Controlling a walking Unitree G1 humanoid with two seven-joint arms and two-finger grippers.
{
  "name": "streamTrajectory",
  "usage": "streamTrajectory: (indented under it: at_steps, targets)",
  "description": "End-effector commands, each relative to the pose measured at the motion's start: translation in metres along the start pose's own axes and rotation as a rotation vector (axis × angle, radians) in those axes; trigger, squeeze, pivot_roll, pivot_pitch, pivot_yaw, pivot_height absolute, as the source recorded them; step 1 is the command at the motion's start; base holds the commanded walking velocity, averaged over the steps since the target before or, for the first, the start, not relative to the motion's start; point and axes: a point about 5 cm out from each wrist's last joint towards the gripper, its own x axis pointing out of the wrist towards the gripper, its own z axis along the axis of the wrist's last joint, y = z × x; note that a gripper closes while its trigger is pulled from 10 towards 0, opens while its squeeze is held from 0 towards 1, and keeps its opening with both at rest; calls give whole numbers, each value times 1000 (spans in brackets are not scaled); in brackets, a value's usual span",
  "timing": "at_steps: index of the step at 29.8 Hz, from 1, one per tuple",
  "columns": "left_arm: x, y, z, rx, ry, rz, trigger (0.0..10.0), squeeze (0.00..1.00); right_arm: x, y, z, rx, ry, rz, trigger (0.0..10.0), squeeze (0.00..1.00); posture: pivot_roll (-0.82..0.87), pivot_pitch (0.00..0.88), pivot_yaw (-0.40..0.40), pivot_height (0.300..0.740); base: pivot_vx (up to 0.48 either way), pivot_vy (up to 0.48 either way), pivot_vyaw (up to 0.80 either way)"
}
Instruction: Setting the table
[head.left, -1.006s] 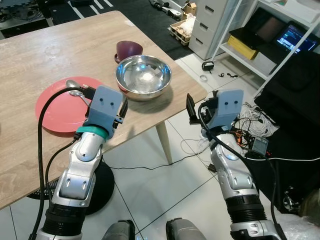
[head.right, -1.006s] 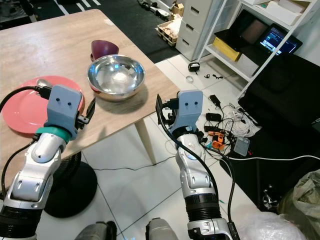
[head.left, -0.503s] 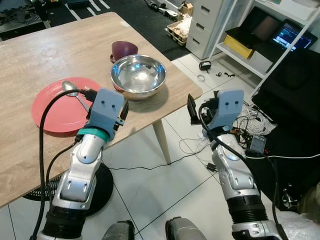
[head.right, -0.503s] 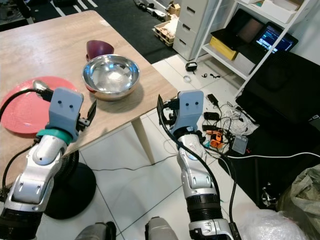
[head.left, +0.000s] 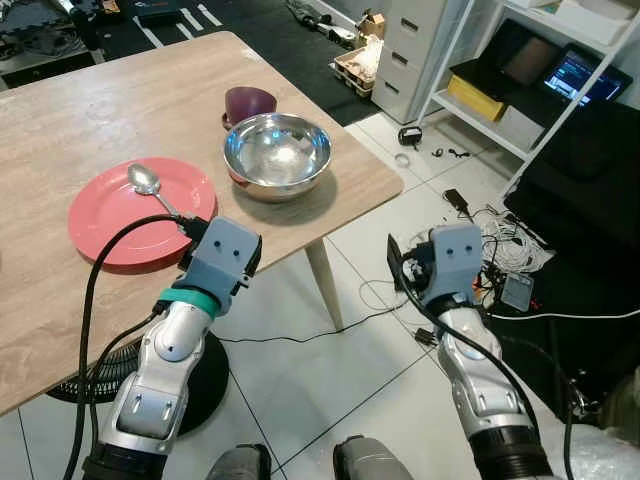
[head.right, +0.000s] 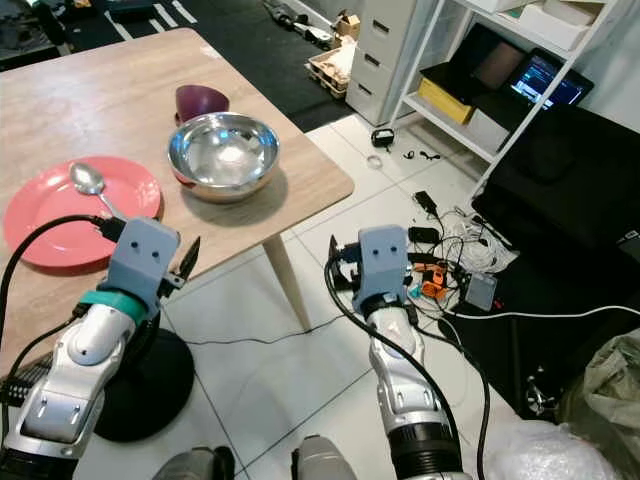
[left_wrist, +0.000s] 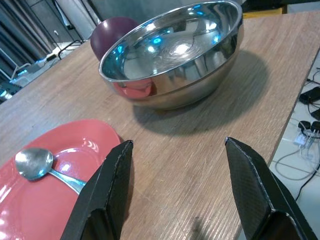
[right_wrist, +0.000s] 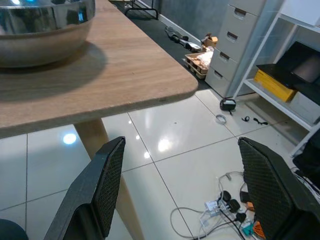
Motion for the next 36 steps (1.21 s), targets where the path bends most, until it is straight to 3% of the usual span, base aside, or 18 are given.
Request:
streamTrajectory:
  at_steps: [1,14,18,19,21,24,27,30,33,36]
  targets:
    - [-3,-3,-7,9,36,-23,10000,0,-3,1,-2,-11,6,5,10000,0,-98,0,52,740,0,0,0]
    - [-4,-7,-14,-117,119,-39,10000,0,-8,2,-6,-3,11,-19,10000,0,-110,0,64,740,0,0,0]
    - [-6,-4,-14,-115,165,-51,10000,0,-11,3,-8,2,16,-24,10000,0,-107,0,74,740,0,0,0]
    - [-6,4,-12,-114,175,-18,10000,0,-11,4,-8,3,17,-26,10000,0,-106,0,86,740,0,0,0]
    - [-4,12,-8,-96,169,15,10000,0,-11,5,-8,3,16,-26,10000,0,-111,0,94,740,0,0,0]
    - [-3,19,-3,18,127,10,10000,0,-11,5,-3,1,3,-30,10000,0,-115,0,87,740,0,0,0]
    - [-4,18,-6,49,127,-4,10000,0,-10,6,0,-6,-5,-27,10000,0,-118,0,87,740,0,0,0]
    - [-11,10,-16,151,137,-45,10000,0,-10,9,3,-18,-13,-18,10000,0,-99,0,64,740,0,0,0]
    - [-15,5,-19,145,148,-83,10000,0,-9,10,3,-23,-13,-13,10000,0,-99,0,69,740,0,0,0]
    - [-18,3,-17,64,170,-85,10000,0,-4,12,8,-24,-33,3,10000,0,-78,0,60,740,0,0,0]
